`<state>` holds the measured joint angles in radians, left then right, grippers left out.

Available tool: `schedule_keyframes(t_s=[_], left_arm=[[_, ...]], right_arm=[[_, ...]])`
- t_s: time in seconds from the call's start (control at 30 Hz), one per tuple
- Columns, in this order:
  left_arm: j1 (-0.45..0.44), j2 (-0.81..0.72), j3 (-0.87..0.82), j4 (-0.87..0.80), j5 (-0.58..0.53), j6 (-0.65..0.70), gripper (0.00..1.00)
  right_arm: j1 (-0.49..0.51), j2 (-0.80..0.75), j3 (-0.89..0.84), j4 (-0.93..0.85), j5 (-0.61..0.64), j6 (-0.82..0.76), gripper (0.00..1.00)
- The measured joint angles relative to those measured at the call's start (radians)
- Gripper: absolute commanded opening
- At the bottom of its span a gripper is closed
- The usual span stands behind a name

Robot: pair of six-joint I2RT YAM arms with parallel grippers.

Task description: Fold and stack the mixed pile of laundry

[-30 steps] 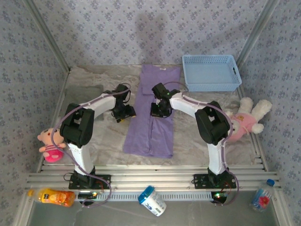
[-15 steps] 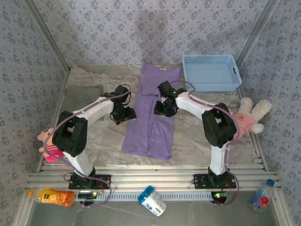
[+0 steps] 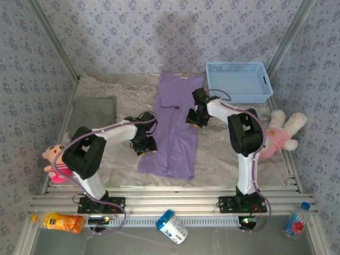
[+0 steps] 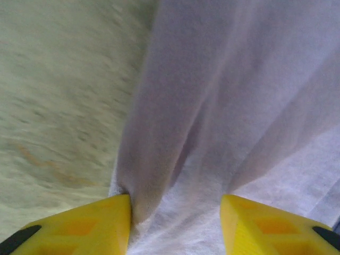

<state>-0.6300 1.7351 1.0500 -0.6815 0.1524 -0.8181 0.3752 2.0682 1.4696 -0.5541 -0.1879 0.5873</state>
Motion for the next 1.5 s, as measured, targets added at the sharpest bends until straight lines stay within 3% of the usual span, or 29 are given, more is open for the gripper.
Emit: schedule_keyframes(t_s=[0.2, 0.33, 0.47, 0.63, 0.83, 1.07, 1.2, 1.5], left_arm=[[-0.069, 0.003, -0.010, 0.024, 0.075, -0.007, 0.47], [-0.084, 0.002, -0.011, 0.027, 0.095, 0.003, 0.59], [-0.067, -0.021, -0.005, -0.020, 0.074, 0.019, 0.62], [-0.034, -0.103, -0.005, -0.068, 0.063, 0.043, 0.63], [-0.033, -0.224, -0.070, -0.080, 0.092, 0.100, 0.60], [-0.057, -0.286, -0.225, -0.082, 0.143, 0.127, 0.56], [-0.083, -0.288, -0.275, -0.067, 0.160, 0.126, 0.55], [-0.123, -0.285, -0.283, 0.026, 0.174, 0.110, 0.51]], right_arm=[[-0.029, 0.000, 0.009, -0.030, 0.032, -0.006, 0.46], [-0.035, -0.019, 0.008, -0.041, 0.064, -0.018, 0.58], [-0.015, -0.092, -0.017, -0.055, 0.119, -0.031, 0.63], [0.045, -0.266, -0.107, -0.077, 0.160, -0.034, 0.63], [0.128, -0.479, -0.362, -0.110, 0.185, 0.013, 0.63], [0.319, -0.670, -0.612, -0.155, 0.192, 0.161, 0.63], [0.406, -0.737, -0.701, -0.149, 0.190, 0.249, 0.62], [0.484, -0.757, -0.806, -0.070, 0.173, 0.375, 0.57]])
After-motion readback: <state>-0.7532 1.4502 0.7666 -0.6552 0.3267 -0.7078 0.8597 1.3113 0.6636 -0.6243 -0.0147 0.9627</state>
